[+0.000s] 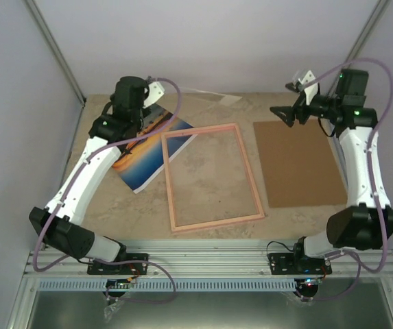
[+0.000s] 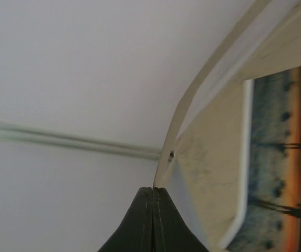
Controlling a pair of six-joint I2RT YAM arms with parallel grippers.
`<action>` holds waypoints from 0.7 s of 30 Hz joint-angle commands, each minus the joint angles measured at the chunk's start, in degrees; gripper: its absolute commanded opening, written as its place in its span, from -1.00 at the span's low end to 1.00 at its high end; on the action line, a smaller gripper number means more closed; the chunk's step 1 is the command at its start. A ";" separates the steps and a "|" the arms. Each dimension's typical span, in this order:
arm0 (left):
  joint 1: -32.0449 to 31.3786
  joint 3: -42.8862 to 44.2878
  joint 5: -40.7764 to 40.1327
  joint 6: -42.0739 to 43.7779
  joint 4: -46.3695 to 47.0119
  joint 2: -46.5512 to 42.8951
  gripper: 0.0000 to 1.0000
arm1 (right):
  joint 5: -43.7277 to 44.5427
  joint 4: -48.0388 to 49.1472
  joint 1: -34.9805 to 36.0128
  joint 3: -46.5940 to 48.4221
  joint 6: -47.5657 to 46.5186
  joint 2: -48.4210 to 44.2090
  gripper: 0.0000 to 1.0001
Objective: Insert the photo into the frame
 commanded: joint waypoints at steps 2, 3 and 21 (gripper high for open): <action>-2.19 11.97 10.43 -18.78 -17.18 4.70 -1.00 | 3.48 -3.93 2.73 5.59 -3.06 -6.54 0.95; -2.19 15.22 13.91 -22.05 -20.48 5.95 -1.00 | 3.50 -2.46 2.83 4.59 -1.95 -8.07 0.95; -2.18 18.12 48.55 -36.78 -28.96 5.90 -1.00 | 6.96 -7.76 2.74 7.94 -11.54 -14.09 0.95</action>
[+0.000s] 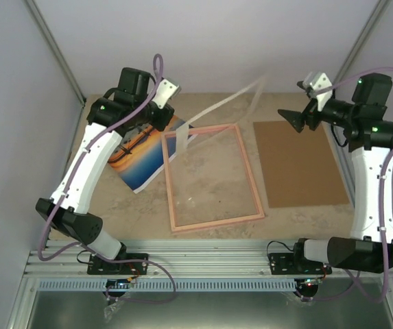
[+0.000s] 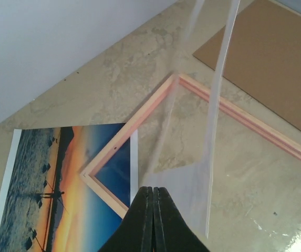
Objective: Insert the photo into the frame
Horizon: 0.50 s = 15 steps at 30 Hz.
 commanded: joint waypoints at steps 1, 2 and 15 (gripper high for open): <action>-0.16 -1.93 3.31 2.04 0.60 -3.39 -1.00 | 9.90 -3.03 7.72 4.82 -15.34 -3.08 0.95; -0.16 -2.04 3.88 2.79 0.38 -3.50 -1.00 | 13.03 -3.50 11.26 5.49 -17.96 -3.34 0.95; -0.16 -18.63 9.28 1.47 8.08 -9.35 -0.10 | 21.87 -10.78 20.53 -2.70 -19.75 0.06 0.93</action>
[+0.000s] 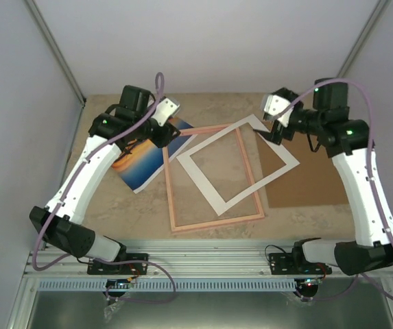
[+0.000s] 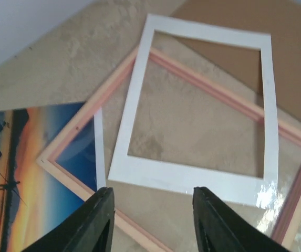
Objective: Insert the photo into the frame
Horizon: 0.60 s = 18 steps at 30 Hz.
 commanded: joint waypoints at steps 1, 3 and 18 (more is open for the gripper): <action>-0.16 -7.04 2.91 -0.56 4.55 -2.89 -0.06 | 2.52 -4.77 -1.39 -8.01 3.52 0.89 0.92; -0.14 -9.07 3.53 -0.65 4.96 -1.54 0.04 | -0.26 -4.31 -5.92 -11.42 9.27 2.00 0.92; -0.68 -10.39 5.82 -9.47 19.92 14.24 0.25 | -25.51 -2.42 -40.39 -33.58 38.91 20.85 0.54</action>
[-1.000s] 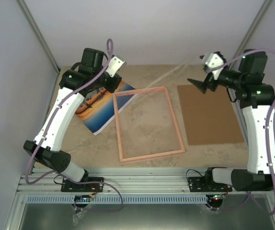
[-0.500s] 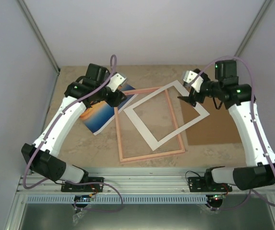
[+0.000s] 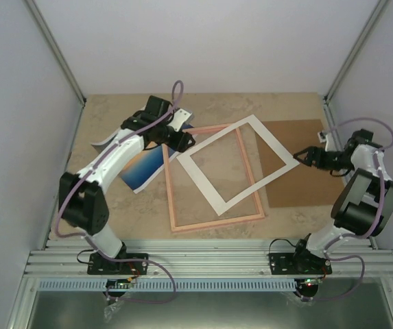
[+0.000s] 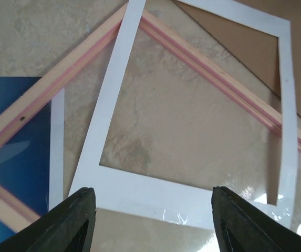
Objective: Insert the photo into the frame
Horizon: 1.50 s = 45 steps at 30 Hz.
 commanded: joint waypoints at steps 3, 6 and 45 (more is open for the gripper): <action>-0.59 6.06 1.96 -3.67 4.42 10.55 0.25 | -8.24 5.30 -1.93 -11.24 15.97 2.60 0.57; -0.69 6.50 1.72 -3.80 5.64 11.39 0.25 | -8.41 10.36 -1.93 -16.39 21.63 1.25 0.57; -0.64 1.17 -1.47 -4.28 9.09 8.33 0.27 | -6.60 63.48 11.28 -37.19 69.12 4.27 -0.57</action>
